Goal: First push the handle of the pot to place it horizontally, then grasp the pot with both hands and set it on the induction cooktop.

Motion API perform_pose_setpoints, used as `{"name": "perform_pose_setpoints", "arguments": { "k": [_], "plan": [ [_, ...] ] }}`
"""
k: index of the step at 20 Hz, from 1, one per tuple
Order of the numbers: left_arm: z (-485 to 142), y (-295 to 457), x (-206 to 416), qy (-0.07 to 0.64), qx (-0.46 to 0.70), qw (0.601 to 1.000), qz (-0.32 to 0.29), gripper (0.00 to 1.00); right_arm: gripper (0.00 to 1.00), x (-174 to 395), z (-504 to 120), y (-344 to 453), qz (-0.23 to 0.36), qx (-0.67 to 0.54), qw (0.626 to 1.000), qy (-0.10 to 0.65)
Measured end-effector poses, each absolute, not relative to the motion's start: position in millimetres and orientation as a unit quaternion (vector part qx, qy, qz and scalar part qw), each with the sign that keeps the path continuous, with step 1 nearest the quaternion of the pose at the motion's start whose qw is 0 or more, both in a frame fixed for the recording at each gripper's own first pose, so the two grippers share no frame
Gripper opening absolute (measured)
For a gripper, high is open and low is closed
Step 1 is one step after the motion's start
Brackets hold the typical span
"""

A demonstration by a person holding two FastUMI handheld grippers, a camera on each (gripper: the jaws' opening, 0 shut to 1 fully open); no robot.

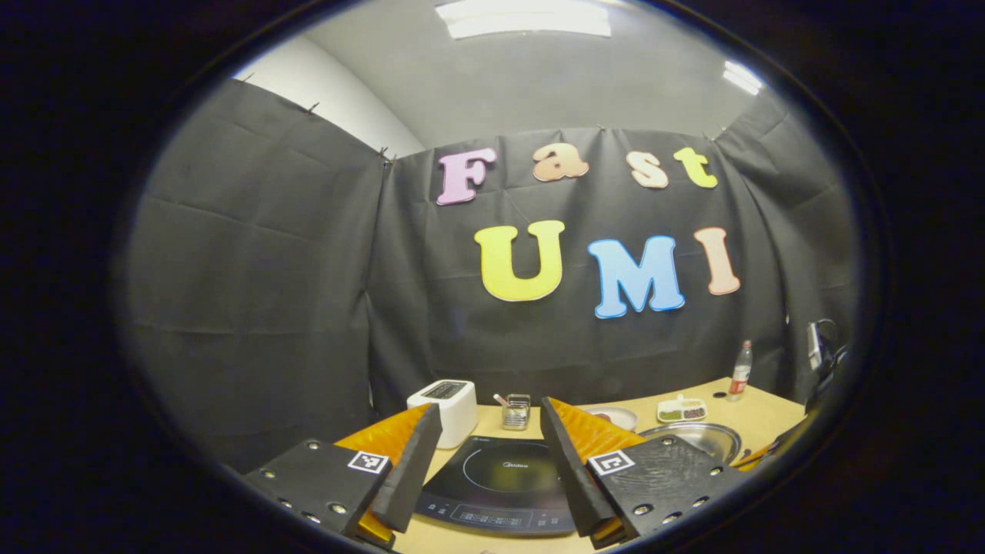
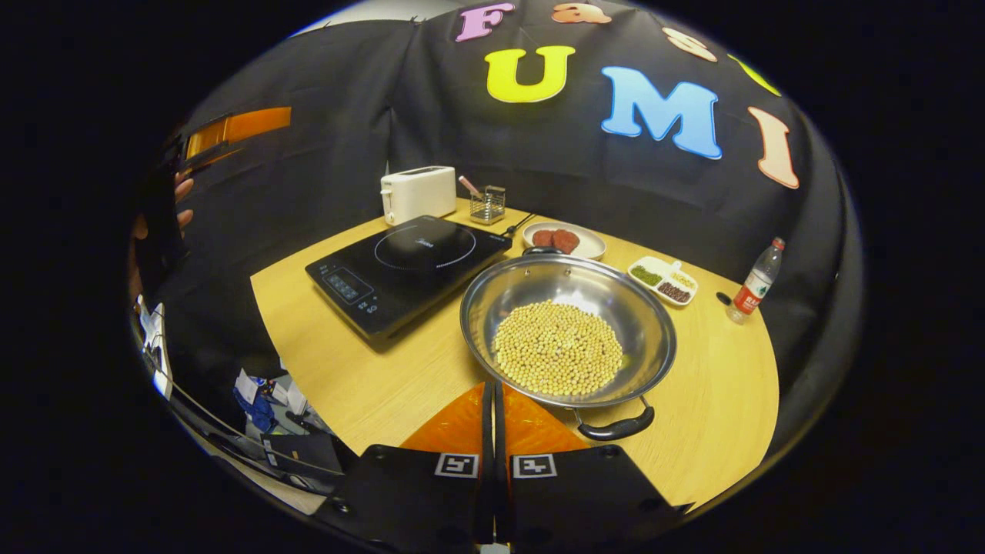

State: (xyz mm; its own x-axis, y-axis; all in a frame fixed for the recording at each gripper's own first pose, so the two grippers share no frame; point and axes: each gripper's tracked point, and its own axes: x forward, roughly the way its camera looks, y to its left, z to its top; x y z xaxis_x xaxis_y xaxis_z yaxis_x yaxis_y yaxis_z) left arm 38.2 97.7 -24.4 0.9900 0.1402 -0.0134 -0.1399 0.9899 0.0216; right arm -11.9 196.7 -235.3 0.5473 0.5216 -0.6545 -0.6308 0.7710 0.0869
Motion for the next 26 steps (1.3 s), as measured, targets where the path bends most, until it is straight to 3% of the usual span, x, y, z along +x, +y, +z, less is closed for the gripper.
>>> {"name": "perform_pose_setpoints", "arguments": {
  "k": [1, 11, 26],
  "plan": [
    [-27, 96, 41, 0.010, 0.010, 0.997, 0.073, 0.79, 0.02, -11, -242, 194, 0.332, -0.083, 0.870, 0.354],
    [-38, 66, 65, 0.026, 0.008, 0.996, 0.088, 0.75, 0.02, 11, -288, 163, 0.327, -0.078, 0.845, 0.416],
    [-47, 20, 99, 0.036, 0.012, 0.998, 0.055, 0.79, 0.02, 33, -297, 127, 0.288, -0.044, 0.850, 0.438]
  ]
}}
